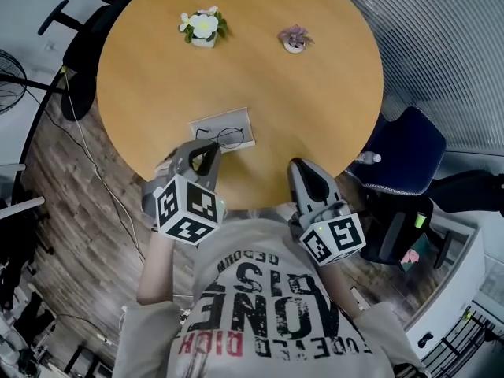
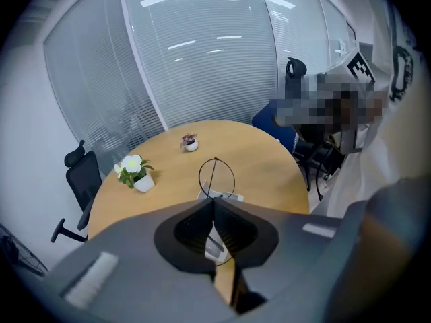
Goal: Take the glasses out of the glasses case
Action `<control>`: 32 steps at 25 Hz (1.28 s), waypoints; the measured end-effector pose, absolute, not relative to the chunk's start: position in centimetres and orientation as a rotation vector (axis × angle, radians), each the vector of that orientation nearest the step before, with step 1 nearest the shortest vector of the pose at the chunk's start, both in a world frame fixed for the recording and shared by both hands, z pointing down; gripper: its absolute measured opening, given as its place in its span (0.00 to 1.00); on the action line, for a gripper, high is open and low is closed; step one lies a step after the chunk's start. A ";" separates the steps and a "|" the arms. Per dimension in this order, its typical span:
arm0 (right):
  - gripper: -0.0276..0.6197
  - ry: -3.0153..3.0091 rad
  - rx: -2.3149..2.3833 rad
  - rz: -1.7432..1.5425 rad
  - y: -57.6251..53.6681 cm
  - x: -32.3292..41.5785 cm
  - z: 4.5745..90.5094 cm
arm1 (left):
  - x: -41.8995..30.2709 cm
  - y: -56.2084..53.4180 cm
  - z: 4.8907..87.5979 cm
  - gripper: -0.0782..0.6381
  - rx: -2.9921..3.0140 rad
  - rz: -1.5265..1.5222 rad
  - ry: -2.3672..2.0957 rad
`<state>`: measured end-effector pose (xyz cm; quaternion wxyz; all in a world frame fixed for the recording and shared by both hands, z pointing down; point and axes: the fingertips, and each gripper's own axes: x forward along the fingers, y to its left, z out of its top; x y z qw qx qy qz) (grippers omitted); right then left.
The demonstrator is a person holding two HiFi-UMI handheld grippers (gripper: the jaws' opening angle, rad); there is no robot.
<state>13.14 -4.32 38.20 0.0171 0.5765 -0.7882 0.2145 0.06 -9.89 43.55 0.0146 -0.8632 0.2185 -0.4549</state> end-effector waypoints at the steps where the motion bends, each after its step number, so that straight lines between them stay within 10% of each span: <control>1: 0.08 -2.461 1.780 0.656 -4.5 12.9 37.9 | 0.0 -9.9 43.1 0.13 -2.692 -1.394 0.702; 32: 0.08 -2.807 1.638 0.370 -4.4 10.7 25.6 | -4.9 -6.1 27.2 0.13 -2.791 -0.113 1.603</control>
